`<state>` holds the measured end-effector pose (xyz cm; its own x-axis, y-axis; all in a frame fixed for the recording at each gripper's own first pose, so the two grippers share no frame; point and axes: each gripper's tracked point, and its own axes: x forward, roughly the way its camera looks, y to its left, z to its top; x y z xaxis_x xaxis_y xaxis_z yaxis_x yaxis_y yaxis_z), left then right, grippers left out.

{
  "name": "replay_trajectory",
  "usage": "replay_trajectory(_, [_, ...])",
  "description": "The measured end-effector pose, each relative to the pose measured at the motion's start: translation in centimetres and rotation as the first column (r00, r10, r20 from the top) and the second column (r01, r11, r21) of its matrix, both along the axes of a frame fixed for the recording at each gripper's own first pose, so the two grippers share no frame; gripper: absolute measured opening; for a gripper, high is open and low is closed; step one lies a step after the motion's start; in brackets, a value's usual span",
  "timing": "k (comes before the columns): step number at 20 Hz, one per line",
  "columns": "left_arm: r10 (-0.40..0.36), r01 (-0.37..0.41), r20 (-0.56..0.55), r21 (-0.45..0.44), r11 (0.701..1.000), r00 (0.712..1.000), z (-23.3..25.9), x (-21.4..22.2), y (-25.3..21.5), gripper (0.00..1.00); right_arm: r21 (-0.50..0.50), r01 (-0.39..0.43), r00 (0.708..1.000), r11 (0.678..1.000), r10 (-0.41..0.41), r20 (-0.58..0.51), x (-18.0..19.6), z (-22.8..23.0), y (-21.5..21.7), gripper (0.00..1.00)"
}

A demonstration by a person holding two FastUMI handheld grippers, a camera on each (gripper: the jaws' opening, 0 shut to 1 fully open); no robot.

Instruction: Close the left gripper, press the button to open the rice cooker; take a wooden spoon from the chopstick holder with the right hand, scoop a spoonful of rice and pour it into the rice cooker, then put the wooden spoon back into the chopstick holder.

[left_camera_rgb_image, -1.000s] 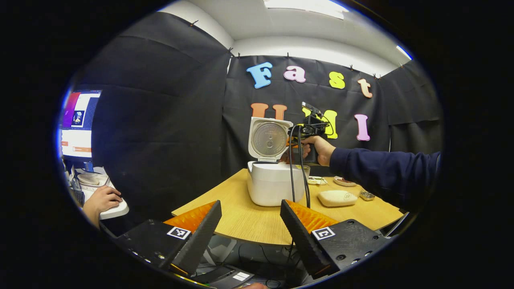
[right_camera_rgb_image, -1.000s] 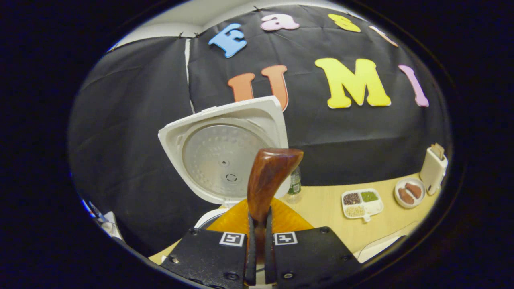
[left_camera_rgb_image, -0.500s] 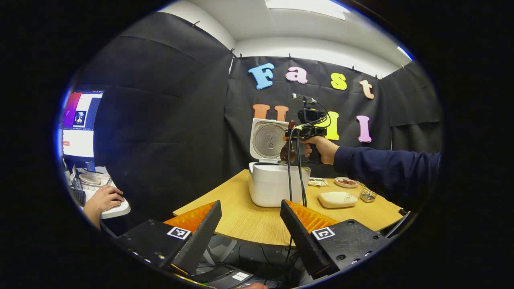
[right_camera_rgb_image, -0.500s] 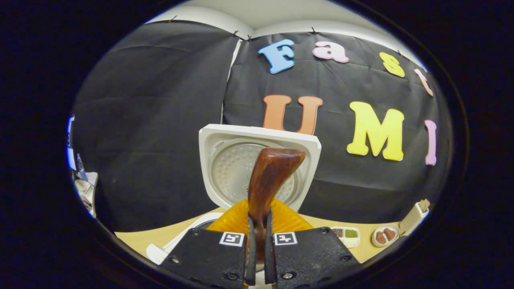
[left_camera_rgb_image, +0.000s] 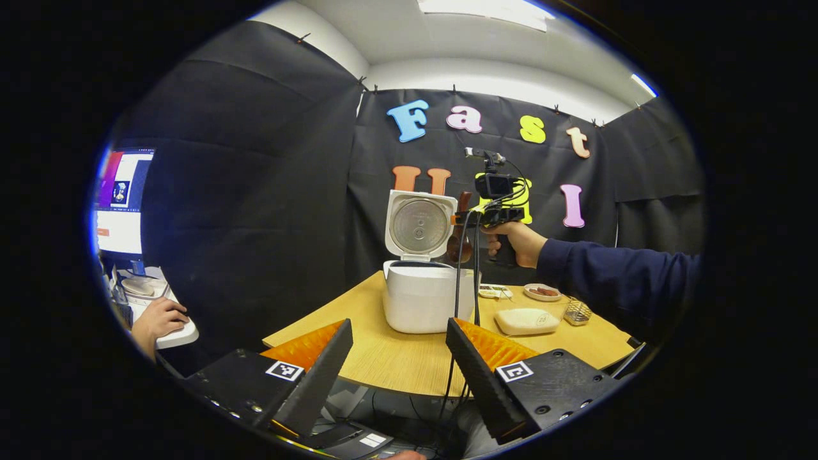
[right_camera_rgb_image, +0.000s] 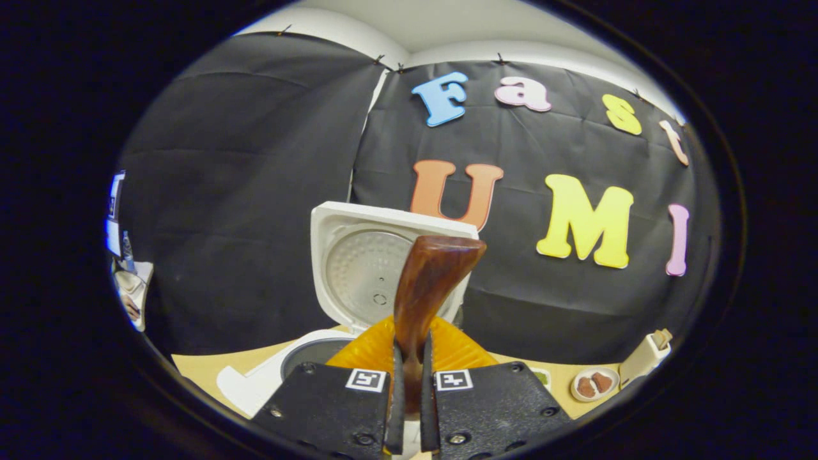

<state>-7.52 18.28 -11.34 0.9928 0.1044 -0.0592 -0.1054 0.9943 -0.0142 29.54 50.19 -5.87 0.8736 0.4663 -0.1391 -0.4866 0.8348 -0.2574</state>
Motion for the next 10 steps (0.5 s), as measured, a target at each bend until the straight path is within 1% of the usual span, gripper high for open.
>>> replay_trajectory(5, [-0.009,0.009,-0.006,-0.014,1.0,1.0,-0.2,1.3,-1.7,0.94,0.056,0.068,0.998,0.996,-0.068,-0.006,0.1,2.9,-7.2,0.15])
replay_trajectory(8, [-0.015,0.015,-0.004,-0.018,1.0,1.0,0.1,2.0,-2.9,0.94,0.097,0.084,0.996,0.992,-0.084,-0.006,-0.2,4.6,-12.0,0.16])
replay_trajectory(10, [-0.036,0.036,-0.005,-0.023,0.999,0.999,0.4,2.5,-4.3,0.94,0.117,0.101,0.995,0.988,-0.1,-0.014,-0.7,5.5,-15.5,0.16])
